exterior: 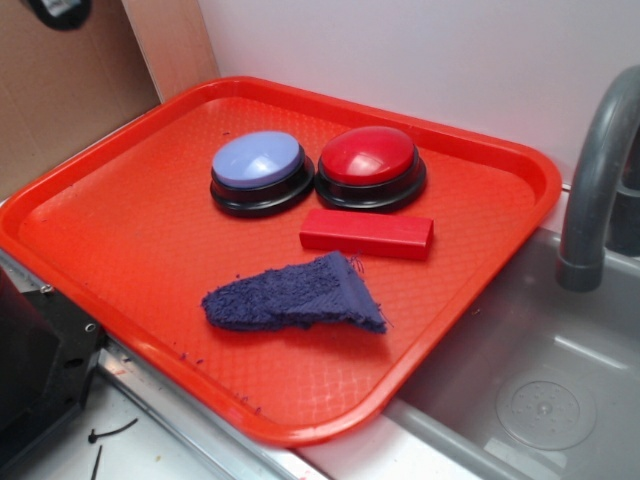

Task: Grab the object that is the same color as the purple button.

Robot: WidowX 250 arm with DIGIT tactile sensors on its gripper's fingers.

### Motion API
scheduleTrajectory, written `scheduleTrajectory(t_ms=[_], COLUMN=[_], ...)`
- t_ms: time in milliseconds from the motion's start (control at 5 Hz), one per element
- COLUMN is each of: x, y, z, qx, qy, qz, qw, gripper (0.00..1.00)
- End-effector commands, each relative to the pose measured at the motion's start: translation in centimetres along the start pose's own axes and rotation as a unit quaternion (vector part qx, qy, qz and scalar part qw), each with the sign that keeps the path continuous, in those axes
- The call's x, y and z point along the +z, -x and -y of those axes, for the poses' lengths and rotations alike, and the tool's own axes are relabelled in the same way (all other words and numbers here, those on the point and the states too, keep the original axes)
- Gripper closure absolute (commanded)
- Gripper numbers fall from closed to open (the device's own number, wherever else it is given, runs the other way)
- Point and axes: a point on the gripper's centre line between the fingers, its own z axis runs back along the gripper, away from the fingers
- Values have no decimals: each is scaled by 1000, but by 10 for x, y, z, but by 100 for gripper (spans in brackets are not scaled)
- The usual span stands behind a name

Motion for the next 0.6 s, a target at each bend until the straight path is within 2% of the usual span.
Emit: scheduleTrajectory(t_ms=[0, 200, 400], x=[-57, -92, -113], y=[-38, -50, -52], z=[40, 57, 73], qx=[-91, -128, -172], qy=[0, 28, 35], qz=[30, 54, 58], qw=[995, 990, 983], gripper=[0, 0, 0])
